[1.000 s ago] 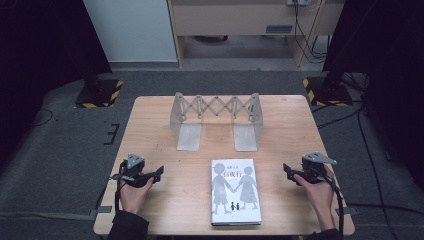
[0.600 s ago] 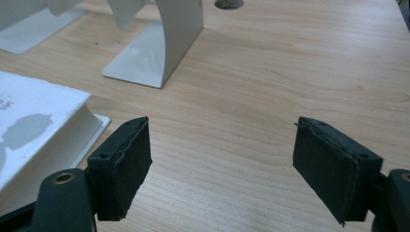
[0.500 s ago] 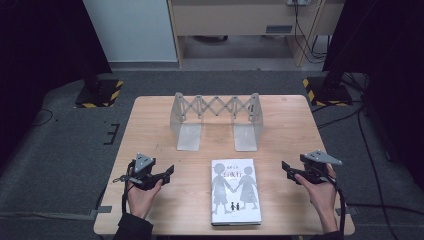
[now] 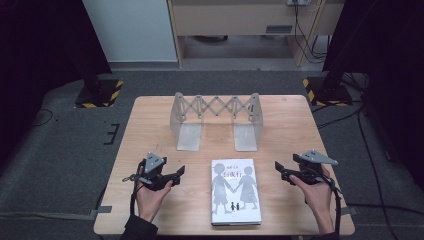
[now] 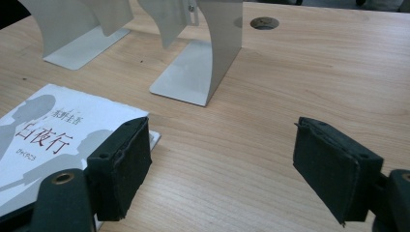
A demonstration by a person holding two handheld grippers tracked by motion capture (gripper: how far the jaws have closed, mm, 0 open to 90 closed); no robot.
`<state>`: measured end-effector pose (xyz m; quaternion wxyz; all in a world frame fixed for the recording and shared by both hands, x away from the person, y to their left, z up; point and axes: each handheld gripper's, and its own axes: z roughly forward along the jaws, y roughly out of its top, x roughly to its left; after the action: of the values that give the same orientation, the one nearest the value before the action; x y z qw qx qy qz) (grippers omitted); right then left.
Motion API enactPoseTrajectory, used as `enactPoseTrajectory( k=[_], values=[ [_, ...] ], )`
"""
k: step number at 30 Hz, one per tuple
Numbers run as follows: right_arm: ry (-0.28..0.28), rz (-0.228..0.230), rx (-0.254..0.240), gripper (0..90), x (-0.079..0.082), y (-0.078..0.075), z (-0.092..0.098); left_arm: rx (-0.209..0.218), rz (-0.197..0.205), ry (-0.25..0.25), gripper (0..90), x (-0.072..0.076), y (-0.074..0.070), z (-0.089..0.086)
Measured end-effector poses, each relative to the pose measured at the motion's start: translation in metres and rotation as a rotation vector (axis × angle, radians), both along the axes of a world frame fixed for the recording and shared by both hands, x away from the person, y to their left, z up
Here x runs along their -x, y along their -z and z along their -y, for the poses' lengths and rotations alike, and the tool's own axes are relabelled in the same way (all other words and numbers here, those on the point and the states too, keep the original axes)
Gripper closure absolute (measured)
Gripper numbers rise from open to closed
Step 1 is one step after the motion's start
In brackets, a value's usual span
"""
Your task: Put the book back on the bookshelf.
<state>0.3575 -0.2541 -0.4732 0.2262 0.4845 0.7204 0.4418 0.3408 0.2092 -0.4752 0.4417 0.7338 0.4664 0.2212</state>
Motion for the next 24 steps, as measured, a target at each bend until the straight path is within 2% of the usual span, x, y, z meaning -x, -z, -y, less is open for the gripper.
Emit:
enactPoseTrajectory(
  k=[6,9,11,12,16,24],
  values=[
    [-0.013,-0.003,0.001,21.3,0.001,0.001,-0.006,-0.004,-0.003,0.021,21.3,0.001,0.0,0.006],
    [-0.019,0.009,-0.015,21.3,0.002,0.003,-0.01,-0.01,-0.001,0.032,21.0,0.002,0.0,0.011],
    [-0.029,0.001,-0.011,21.8,0.002,0.004,-0.013,-0.008,-0.004,0.041,20.1,0.002,0.0,0.014],
    [-0.041,0.003,-0.01,22.2,0.002,0.006,-0.016,-0.015,-0.007,0.048,16.5,0.002,0.001,0.017],
    [-0.058,-0.004,-0.008,22.2,0.001,0.008,-0.021,-0.016,-0.01,0.063,15.4,0.001,0.002,0.021],
    [-0.095,-0.023,-0.031,22.0,0.004,0.012,-0.032,-0.002,-0.016,0.113,18.1,-0.004,-0.005,0.041]
  ],
)
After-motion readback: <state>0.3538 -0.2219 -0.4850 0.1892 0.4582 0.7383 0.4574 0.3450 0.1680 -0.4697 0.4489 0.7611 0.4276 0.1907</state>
